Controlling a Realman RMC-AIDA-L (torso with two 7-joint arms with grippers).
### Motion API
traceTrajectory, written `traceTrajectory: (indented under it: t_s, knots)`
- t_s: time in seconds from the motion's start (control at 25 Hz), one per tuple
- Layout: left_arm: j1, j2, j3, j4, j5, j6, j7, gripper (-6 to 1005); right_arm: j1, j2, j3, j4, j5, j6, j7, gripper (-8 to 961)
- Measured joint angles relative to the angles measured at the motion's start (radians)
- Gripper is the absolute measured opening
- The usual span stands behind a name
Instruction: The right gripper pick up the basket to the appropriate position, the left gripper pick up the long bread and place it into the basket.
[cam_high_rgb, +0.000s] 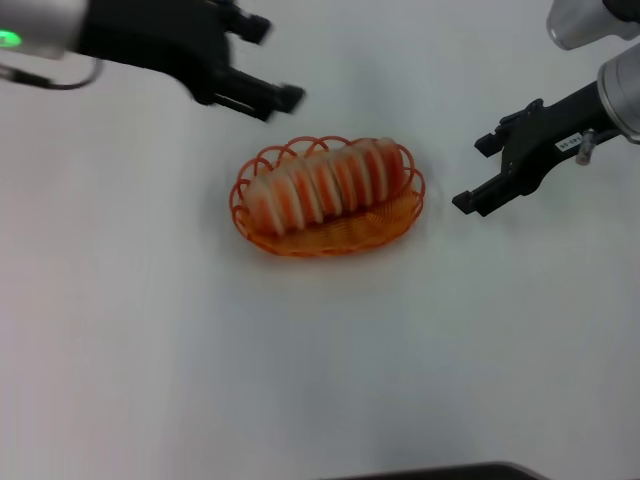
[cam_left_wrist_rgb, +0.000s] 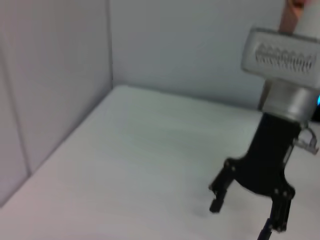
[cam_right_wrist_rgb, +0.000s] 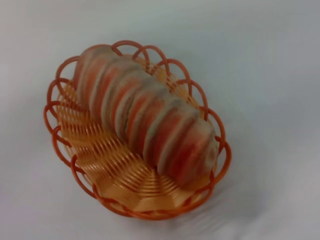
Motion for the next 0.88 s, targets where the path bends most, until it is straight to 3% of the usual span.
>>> traceTrajectory:
  t_s: [0.12, 0.2, 0.36, 0.68, 0.88]
  knots:
    - [0.052, 0.054, -0.142, -0.042, -0.057, 0.085, 0.047, 945, -0.003, 0.000, 0.002, 0.000, 0.000, 0.000, -0.004, 945]
    - [0.121, 0.090, -0.178, -0.083, -0.093, 0.101, 0.087, 945, -0.005, 0.000, 0.007, 0.000, 0.002, 0.000, -0.007, 945]
    - [0.220, 0.121, -0.190, -0.168, -0.128, 0.087, 0.164, 945, -0.006, -0.001, 0.009, 0.000, 0.005, 0.000, -0.009, 945]
    - [0.324, 0.132, -0.229, -0.385, -0.131, -0.004, 0.312, 943, -0.013, 0.001, 0.011, 0.001, 0.041, 0.002, -0.027, 945]
    - [0.356, 0.134, -0.231, -0.457, -0.124, -0.048, 0.356, 943, -0.070, -0.003, 0.050, 0.005, 0.154, -0.011, -0.109, 945]
